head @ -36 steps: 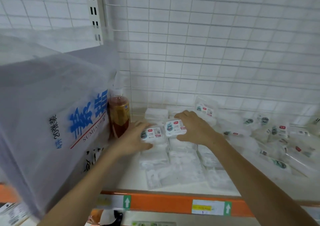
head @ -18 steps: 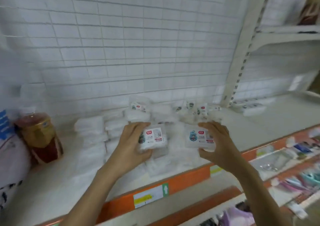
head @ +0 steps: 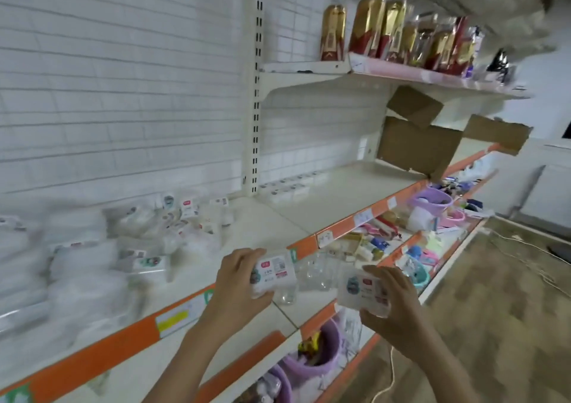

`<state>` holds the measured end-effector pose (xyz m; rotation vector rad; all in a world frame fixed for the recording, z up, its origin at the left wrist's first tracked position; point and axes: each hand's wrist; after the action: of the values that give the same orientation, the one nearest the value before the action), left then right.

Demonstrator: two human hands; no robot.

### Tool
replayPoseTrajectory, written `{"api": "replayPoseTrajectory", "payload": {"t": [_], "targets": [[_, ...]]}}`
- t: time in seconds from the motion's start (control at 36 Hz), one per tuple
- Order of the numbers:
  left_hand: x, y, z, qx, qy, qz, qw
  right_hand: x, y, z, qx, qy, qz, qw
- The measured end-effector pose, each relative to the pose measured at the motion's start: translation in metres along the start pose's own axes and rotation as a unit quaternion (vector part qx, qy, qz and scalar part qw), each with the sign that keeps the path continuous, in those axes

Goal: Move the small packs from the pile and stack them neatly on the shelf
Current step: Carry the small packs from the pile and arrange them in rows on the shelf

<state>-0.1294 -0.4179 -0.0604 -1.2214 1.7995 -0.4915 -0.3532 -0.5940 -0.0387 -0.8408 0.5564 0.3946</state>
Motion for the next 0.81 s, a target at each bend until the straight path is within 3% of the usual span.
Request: {"api": "replayPoseTrajectory", "payload": {"t": [0.11,0.39,0.81], "targets": [[0.05,0.0,-0.029,-0.025,0.015,0.018,0.999,-0.02,0.002,-0.043,0.028,-0.013,-0.027,0.999],[0.147,-0.031,-0.044,-0.038,0.035,0.093,0.994,-0.023,-0.021,-0.127,0.047,-0.034,0.002,0.998],[0.3,-0.237,0.002,-0.05,-0.013,0.125,0.991,0.009,-0.208,-0.228,0.029,-0.009,0.037,0.999]]}}
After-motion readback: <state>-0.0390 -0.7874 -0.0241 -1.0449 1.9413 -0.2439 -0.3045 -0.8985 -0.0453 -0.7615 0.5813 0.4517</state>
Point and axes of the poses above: each hand's wrist, its own y-axis away from the middle knuckle, its own x-axis out of the palm, z = x × y, and after that the axes turned 14 degrees about -z, right-handed
